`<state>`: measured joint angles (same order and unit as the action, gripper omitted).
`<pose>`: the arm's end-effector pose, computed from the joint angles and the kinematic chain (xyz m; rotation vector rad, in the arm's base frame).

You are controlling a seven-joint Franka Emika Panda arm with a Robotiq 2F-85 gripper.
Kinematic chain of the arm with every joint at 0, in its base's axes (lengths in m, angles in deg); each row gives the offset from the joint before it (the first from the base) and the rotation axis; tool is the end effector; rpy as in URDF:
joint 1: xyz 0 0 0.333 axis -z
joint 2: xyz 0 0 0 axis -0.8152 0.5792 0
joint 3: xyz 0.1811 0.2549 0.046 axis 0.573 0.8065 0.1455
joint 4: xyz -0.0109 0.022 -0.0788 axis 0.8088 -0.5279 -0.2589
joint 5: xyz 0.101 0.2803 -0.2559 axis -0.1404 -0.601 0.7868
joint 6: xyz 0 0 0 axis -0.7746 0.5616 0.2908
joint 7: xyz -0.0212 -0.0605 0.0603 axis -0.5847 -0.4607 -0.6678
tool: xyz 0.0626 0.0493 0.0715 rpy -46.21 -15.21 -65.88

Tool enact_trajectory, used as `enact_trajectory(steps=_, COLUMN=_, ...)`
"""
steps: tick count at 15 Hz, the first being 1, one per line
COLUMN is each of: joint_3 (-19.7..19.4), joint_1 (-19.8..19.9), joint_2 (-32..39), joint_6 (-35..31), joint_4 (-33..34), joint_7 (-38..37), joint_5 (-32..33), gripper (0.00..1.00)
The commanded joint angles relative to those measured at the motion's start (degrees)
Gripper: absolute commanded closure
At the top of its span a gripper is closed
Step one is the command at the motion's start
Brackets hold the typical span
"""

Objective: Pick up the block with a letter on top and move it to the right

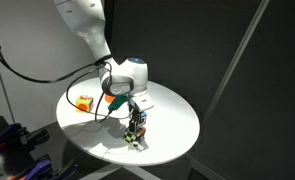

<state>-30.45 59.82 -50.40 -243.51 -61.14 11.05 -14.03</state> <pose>0.5287 -0.2171 0.1621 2.5740 -1.7783 0.2607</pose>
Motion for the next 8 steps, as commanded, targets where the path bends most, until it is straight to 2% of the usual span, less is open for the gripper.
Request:
enact_trajectory(steps=1, joint_3=-0.07, joint_1=-0.83, joint_2=-5.72, joint_6=1.79, joint_4=-4.37, joint_7=3.32, joint_5=1.77, gripper=0.0)
enact_trajectory(steps=8, joint_3=1.83, joint_1=-1.0, joint_2=-18.36, joint_6=3.59, joint_4=-13.99, joint_7=18.2, joint_5=8.83, gripper=0.0)
